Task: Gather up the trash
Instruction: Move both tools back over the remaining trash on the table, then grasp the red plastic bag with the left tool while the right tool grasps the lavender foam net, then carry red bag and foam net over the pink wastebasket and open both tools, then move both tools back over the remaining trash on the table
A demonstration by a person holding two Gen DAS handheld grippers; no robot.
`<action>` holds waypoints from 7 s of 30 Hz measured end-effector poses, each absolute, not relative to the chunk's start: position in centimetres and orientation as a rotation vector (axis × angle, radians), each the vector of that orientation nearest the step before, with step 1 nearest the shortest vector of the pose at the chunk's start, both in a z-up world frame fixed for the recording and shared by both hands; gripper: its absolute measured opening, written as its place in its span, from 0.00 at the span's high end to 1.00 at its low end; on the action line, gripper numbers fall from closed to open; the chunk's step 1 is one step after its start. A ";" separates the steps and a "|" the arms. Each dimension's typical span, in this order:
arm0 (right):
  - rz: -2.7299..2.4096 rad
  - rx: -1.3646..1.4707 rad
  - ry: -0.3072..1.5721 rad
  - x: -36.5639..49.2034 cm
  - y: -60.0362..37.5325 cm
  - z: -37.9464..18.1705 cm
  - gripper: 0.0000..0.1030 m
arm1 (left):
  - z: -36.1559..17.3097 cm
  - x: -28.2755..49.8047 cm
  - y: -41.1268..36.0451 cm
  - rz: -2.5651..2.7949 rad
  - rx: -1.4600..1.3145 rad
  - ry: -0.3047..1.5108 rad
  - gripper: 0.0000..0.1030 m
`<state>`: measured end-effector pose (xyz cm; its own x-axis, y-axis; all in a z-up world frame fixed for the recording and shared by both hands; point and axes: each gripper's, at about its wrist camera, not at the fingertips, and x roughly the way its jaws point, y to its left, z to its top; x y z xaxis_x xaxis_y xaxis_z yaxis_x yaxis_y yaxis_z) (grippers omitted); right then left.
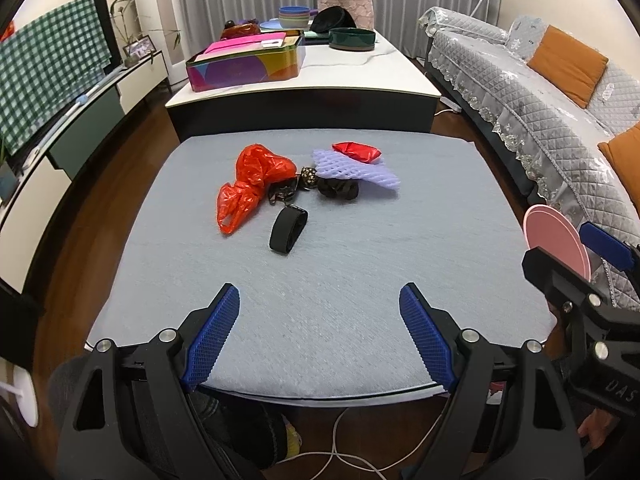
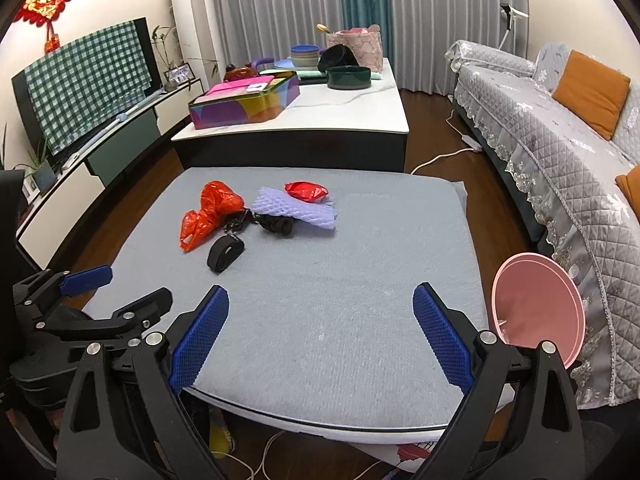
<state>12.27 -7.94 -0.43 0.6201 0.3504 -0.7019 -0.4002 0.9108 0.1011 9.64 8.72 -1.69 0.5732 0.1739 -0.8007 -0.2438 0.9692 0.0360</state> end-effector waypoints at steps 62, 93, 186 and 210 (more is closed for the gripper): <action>0.552 -0.219 1.053 32.5 3.4 -12.7 0.87 | -9.7 28.3 24.3 0.229 -0.291 1.131 0.90; 0.396 0.015 0.964 21.6 -16.1 -2.1 0.88 | -2.1 21.0 5.0 0.011 0.002 0.999 0.91; -0.208 0.450 0.960 27.0 -43.7 -10.1 0.15 | -8.8 33.3 -24.6 -0.266 0.148 1.174 0.19; 0.150 0.198 0.745 23.6 -26.0 -2.8 0.08 | -2.1 22.9 -2.8 0.077 0.072 0.996 0.19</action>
<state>23.56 -26.02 -2.81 0.7255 0.2051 -0.6569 -0.0653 0.9708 0.2310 22.87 -2.85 -2.10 0.5415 0.0971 -0.8350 -0.0317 0.9950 0.0952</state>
